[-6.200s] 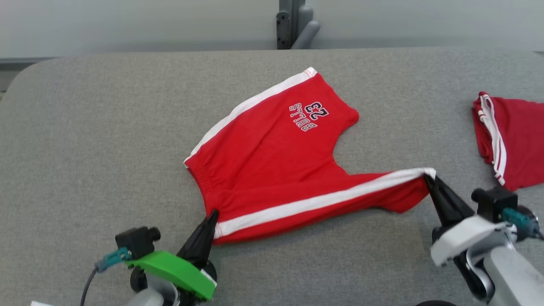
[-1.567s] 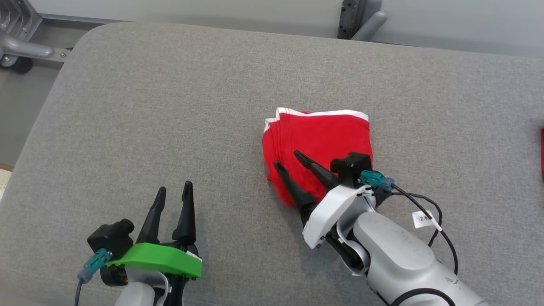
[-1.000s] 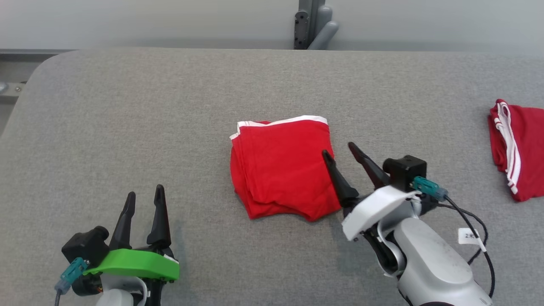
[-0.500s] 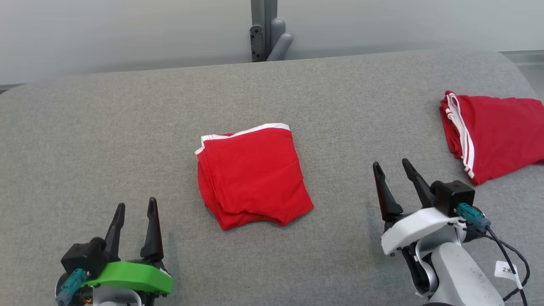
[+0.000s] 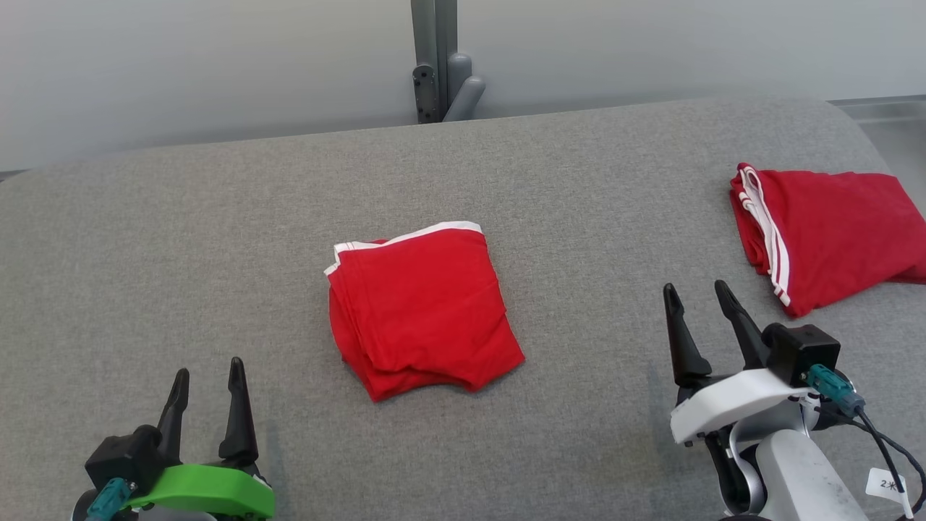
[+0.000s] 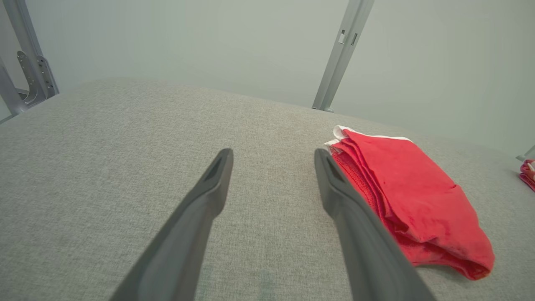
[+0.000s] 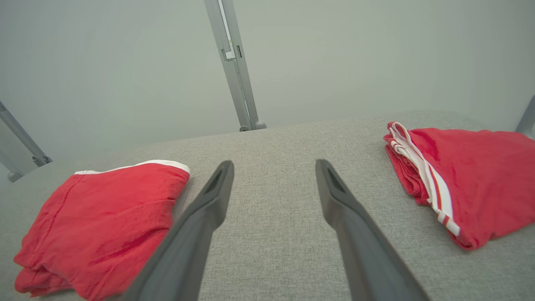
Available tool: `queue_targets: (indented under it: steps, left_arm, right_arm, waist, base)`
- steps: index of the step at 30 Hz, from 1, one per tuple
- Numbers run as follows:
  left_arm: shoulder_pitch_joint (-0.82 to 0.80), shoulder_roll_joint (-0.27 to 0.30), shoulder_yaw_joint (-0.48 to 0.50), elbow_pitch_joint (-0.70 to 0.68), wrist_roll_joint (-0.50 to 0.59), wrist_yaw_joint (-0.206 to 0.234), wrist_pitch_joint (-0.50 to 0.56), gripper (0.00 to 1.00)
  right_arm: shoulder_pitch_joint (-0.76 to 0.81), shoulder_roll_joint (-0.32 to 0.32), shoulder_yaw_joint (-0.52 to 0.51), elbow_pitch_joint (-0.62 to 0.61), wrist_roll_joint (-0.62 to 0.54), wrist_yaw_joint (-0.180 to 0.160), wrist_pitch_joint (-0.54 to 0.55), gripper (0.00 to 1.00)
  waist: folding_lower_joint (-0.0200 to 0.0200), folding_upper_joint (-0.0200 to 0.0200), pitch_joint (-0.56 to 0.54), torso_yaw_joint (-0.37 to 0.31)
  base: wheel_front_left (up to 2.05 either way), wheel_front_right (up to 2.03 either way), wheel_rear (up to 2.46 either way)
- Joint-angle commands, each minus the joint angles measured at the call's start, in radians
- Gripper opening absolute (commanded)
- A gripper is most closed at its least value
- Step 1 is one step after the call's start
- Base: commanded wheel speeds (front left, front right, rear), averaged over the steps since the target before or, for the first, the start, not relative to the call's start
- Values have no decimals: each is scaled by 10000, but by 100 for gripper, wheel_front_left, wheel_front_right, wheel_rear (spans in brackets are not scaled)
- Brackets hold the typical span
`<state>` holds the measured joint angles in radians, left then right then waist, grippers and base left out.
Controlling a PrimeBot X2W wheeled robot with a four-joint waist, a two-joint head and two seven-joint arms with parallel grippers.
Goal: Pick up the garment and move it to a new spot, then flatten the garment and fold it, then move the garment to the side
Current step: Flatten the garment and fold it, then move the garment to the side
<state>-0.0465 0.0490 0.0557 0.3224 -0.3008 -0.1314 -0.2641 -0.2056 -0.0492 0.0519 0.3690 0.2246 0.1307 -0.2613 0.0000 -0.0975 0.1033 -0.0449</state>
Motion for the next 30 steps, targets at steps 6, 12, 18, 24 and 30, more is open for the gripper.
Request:
queue_targets:
  steps: [6, 12, 18, 24, 30]
  left_arm:
    - [217, 37, 64, -45, 77, 17, 6, 100]
    - [95, 36, -97, -86, -11, 17, 6, 100]
    - [-332, 36, -451, -135, -130, 17, 6, 100]
    - [-727, 39, -948, -140, -263, 17, 6, 100]
    - [-1020, 37, -1271, -135, -423, 17, 6, 100]
  right_arm:
    - [207, -19, 32, -72, 141, -3, -21, 100]
    - [183, -17, 54, -118, 162, -3, -21, 100]
    - [-224, -18, 298, -129, 225, -3, -21, 100]
    - [-904, -17, 1034, 313, 568, -3, -21, 100]
    - [-1729, -26, 1632, 1292, 1126, -3, -21, 100]
  waist:
    - [0, 0, 13, 29]
    - [0, 0, 232, 209]
    - [0, 0, 961, 723]
    - [0, 0, 1702, 1524]
    - [0, 0, 2198, 2341]
  base:
    - [0, 0, 0]
    - [0, 0, 0]
    - [0, 0, 0]
    - [0, 0, 0]
    - [0, 0, 0]
